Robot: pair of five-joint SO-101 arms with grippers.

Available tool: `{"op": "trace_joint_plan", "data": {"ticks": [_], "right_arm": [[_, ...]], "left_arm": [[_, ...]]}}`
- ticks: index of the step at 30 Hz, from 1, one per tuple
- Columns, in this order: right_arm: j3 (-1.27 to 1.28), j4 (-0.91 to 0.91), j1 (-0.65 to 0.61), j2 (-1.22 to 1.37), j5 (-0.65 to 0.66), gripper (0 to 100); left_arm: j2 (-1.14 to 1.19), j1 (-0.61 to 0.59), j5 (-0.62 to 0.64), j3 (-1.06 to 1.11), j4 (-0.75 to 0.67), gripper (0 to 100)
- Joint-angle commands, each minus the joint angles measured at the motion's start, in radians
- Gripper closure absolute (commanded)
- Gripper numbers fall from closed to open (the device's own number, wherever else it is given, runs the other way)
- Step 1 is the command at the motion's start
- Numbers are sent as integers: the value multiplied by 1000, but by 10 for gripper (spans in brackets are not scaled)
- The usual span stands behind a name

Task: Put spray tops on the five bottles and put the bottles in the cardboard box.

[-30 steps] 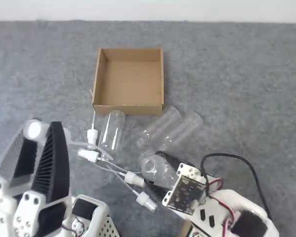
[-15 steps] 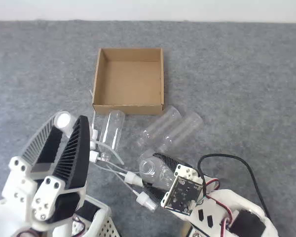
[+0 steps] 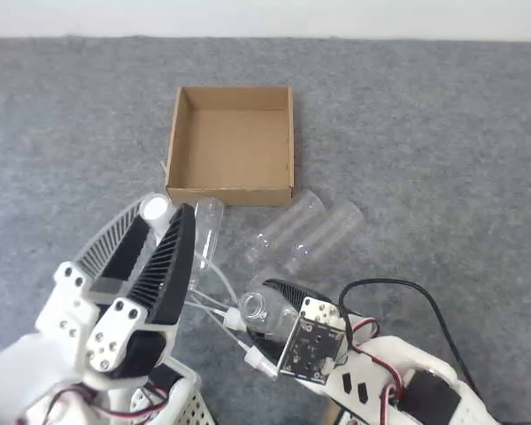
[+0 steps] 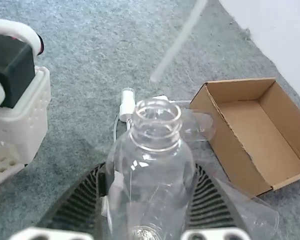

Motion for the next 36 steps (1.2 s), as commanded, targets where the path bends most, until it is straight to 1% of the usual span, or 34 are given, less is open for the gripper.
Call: {"op": "trace_joint_plan", "data": {"ticks": [1,7,15,19,27,30,32,36], "right_arm": [[-12,-27,-10,1,6,976],[-12,-27,-10,1,5,976],[-15,-27,-10,-1,5,976],[-18,-27,-8,-1,5,976],[-84,-27,-5,-1,3,976],[-86,-27,-5,-1,3,976],[-98,-27,-5,-1,-2,976],[-124,-71,-5,-1,-94,976]], "left_arm": [[5,8,60,28,-35,989],[5,55,63,74,-35,989],[5,55,61,88,-25,989],[5,58,61,87,8,989],[12,60,61,88,23,989],[6,64,61,99,55,988],[5,98,37,104,86,988],[3,181,-41,142,109,988]]}}
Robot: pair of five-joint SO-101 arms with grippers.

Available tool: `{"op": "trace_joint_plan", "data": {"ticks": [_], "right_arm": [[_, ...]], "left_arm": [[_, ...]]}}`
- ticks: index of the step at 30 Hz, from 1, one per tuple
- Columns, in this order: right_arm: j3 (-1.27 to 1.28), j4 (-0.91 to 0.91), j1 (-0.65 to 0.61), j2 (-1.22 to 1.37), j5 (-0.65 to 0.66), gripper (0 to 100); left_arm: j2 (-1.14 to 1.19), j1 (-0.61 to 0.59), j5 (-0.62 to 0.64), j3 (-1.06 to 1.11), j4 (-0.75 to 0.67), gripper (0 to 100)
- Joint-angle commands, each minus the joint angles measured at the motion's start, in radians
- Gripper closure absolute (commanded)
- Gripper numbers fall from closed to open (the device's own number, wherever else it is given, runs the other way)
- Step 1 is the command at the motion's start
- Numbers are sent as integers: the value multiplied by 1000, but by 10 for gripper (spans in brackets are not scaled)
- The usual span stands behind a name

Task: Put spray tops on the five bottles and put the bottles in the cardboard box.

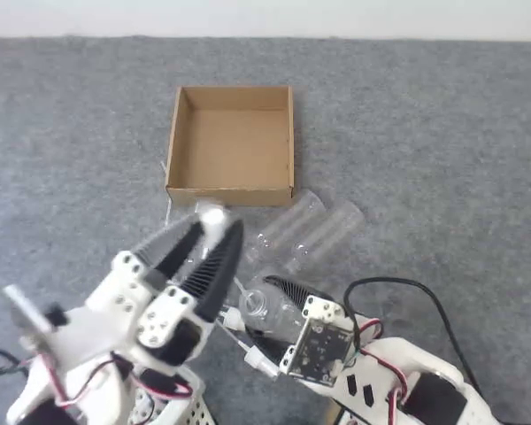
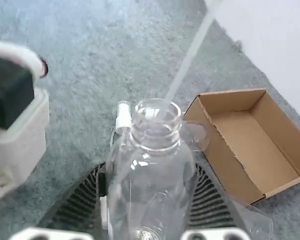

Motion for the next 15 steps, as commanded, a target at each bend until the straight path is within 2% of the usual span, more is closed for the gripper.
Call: {"op": "trace_joint_plan", "data": {"ticks": [1,15], "right_arm": [[-87,-54,-7,-2,-71,976],[-129,-143,-7,-2,-80,976]], "left_arm": [[3,64,-68,22,14,988],[3,69,-66,28,14,988]]}}
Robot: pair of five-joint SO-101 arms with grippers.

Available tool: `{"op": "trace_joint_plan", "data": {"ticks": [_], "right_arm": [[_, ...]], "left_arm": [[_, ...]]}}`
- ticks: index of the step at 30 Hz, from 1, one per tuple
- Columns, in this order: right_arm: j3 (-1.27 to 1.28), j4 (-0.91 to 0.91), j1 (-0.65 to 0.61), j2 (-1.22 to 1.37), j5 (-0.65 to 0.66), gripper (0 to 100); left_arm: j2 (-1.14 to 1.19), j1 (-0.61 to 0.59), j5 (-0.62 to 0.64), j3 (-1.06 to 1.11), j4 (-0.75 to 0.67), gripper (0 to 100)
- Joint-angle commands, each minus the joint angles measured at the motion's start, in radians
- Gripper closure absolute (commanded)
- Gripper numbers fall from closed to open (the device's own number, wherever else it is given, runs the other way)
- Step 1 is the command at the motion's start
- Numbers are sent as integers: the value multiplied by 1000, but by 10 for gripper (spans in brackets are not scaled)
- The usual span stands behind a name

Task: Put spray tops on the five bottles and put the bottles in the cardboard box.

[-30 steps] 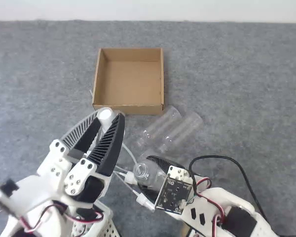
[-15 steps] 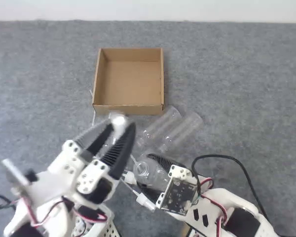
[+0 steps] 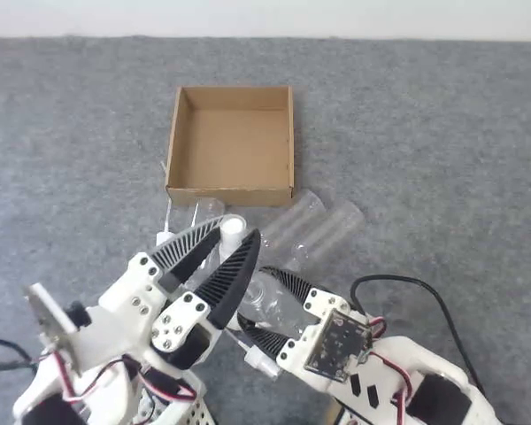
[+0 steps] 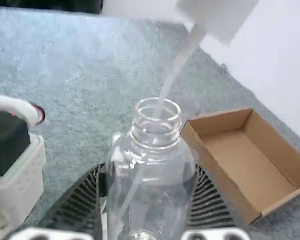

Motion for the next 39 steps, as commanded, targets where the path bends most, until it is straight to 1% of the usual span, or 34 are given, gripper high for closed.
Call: {"op": "trace_joint_plan", "data": {"ticks": [1,8,13,20,33,36,39], "right_arm": [[-87,-47,-5,-18,-9,976],[-63,-64,-8,-16,-9,976],[-26,-67,-10,-16,-9,975],[60,-142,-8,-16,-8,975],[60,-142,-2,-18,-15,975],[60,-156,54,-18,-18,975],[64,-193,113,-18,-31,975]], "left_arm": [[2,5,-9,-1,5,988],[-14,3,-11,2,9,988],[-147,5,-12,105,-11,988],[-133,-3,-12,154,-21,988],[-133,-5,-14,209,-8,987],[-133,-5,-14,206,26,942],[-133,-5,-14,208,66,846]]}}
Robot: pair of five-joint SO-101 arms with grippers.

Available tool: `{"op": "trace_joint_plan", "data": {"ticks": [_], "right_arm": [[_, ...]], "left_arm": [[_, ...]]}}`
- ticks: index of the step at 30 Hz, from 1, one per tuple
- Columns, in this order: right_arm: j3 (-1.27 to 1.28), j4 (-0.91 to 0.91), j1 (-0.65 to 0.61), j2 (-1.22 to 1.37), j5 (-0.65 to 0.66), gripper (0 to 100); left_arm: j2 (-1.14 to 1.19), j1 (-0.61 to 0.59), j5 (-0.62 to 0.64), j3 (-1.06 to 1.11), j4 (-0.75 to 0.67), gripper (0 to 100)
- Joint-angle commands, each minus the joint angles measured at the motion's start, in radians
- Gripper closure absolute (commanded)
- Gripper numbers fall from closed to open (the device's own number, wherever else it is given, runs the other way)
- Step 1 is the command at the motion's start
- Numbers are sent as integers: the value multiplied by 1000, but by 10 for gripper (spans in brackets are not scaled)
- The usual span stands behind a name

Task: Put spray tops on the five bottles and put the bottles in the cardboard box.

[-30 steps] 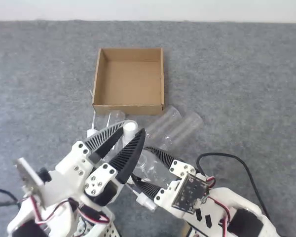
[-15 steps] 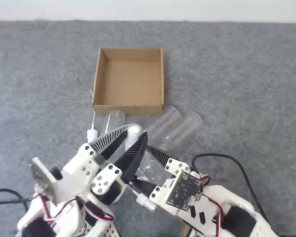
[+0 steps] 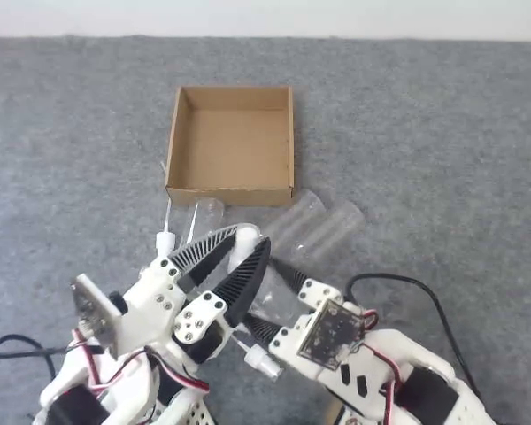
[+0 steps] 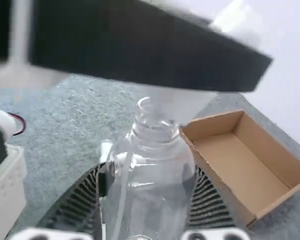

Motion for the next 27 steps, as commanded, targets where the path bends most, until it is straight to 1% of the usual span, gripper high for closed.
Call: {"op": "trace_joint_plan", "data": {"ticks": [1,4,11,17,20,27], "right_arm": [[-18,-61,59,-21,-48,975],[-21,-59,61,-21,-109,975],[-15,-51,61,-21,-106,975],[3,-54,62,-21,-104,976],[38,-61,62,-21,-104,976],[49,-58,58,-21,-103,976]], "left_arm": [[-14,-5,-6,4,68,815],[-14,-5,-6,1,106,765],[-14,-6,-6,-1,112,763],[-14,-84,-6,-38,106,761],[-14,-87,-6,-81,112,760],[-14,-91,-6,-82,103,760]]}}
